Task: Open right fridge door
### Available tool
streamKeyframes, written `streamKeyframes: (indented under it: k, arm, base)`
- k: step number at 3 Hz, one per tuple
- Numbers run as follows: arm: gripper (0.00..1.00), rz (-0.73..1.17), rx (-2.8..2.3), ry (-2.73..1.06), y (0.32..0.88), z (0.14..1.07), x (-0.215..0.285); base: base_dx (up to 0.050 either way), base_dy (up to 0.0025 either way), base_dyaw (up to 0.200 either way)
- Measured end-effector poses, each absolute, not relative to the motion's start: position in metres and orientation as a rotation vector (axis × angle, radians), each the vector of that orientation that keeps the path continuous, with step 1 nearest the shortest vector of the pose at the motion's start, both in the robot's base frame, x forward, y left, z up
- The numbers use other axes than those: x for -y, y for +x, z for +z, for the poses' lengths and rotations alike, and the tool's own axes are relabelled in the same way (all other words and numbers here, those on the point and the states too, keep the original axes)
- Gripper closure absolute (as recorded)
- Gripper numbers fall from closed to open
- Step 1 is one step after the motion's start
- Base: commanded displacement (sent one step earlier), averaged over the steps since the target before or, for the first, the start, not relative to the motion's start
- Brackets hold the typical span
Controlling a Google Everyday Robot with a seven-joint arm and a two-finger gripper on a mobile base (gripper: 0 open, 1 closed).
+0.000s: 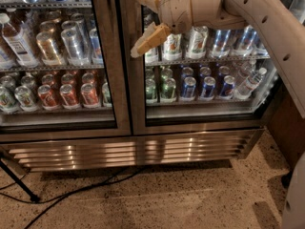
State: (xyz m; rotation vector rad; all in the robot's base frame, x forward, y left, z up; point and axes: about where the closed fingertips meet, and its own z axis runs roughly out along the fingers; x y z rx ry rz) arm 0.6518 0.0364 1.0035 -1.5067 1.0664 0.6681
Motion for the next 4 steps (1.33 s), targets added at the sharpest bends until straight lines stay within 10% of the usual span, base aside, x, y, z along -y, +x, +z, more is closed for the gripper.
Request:
streamKeyframes:
  k: [2,4]
  arm:
    - [0.00,0.728,-1.065,-1.513,0.646,0.996,-0.045]
    - [0.42,0.800,-1.064,-1.532,0.638,0.990,-0.057]
  base:
    - [0.000,0.00000,0.000]
    - [0.000,0.00000,0.000]
